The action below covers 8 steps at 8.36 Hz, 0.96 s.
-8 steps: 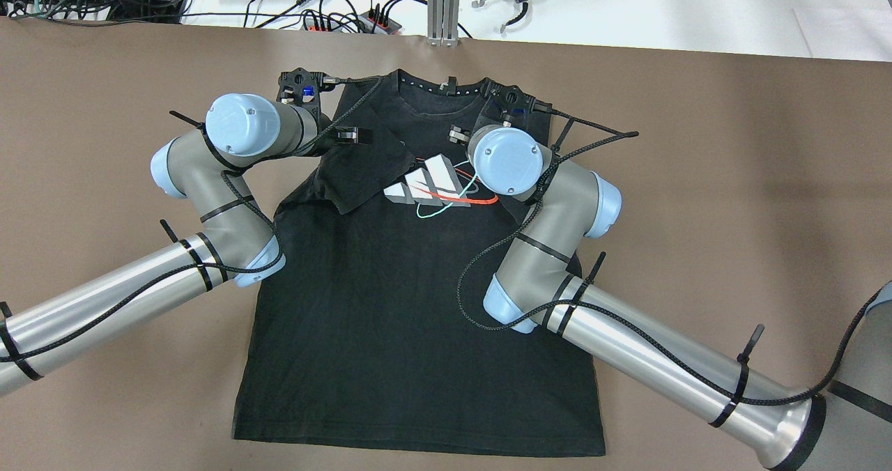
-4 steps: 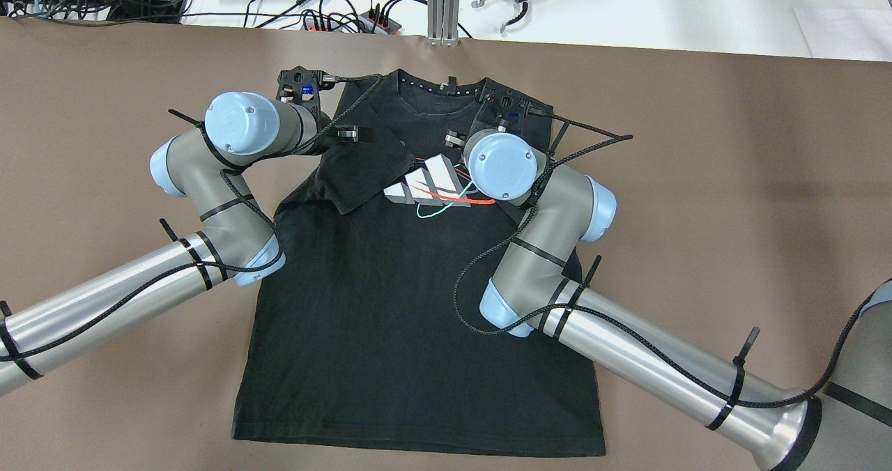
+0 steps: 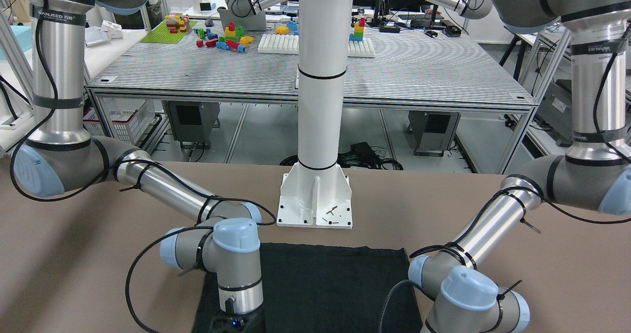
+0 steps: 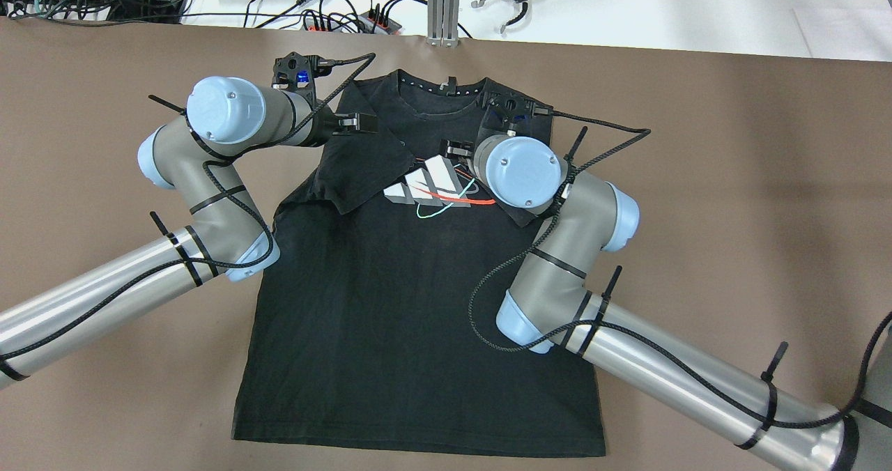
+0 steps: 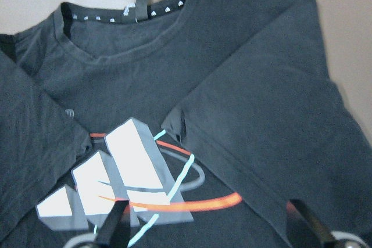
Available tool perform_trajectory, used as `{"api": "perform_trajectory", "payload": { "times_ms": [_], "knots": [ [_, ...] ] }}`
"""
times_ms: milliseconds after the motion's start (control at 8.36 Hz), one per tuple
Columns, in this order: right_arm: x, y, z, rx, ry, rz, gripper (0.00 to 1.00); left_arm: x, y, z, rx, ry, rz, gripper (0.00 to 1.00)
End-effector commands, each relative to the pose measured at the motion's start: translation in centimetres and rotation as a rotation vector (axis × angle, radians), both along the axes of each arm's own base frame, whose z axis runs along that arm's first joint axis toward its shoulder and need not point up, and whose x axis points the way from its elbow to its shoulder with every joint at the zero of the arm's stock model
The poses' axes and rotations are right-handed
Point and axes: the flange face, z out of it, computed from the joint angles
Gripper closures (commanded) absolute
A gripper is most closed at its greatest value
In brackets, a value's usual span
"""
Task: Fold clothes
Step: 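Move both grippers down to the hem corners nearest the robot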
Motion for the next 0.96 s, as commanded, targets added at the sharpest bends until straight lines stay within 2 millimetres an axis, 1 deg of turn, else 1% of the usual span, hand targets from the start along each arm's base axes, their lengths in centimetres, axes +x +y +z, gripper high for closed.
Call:
{"api": "perform_trajectory", "payload": {
  "times_ms": [0, 120, 239, 359, 478, 598, 718, 837],
  "knots": [
    [3.9, 12.9, 2.5, -0.108, -0.130, -0.059, 0.06, -1.1, 9.5, 0.9, -0.104, 0.147, 0.031, 0.05],
    [4.1, 15.7, 3.1, -0.176, -0.192, -0.046, 0.06, -1.4, 14.3, 1.9, -0.160, 0.193, 0.058, 0.05],
    [3.8, 18.2, 3.7, -0.240, -0.238, -0.032, 0.06, -2.8, 18.6, 2.7, -0.209, 0.232, 0.072, 0.05],
    [4.2, 21.0, 4.5, -0.276, -0.262, -0.011, 0.06, -4.4, 23.5, 3.4, -0.237, 0.252, 0.089, 0.05],
    [4.9, 24.5, 4.5, -0.288, -0.294, -0.007, 0.06, -5.4, 28.2, 4.3, -0.263, 0.255, 0.097, 0.05],
    [5.9, 27.7, 4.7, -0.302, -0.317, -0.001, 0.07, -5.5, 32.6, 4.9, -0.285, 0.256, 0.100, 0.05],
    [6.5, 30.2, 4.4, -0.322, -0.346, 0.000, 0.07, -5.0, 35.8, 5.2, -0.300, 0.256, 0.106, 0.05],
    [6.2, 32.2, 4.4, -0.340, -0.374, 0.008, 0.07, -4.2, 38.4, 6.2, -0.316, 0.256, 0.122, 0.05]
  ]
}}
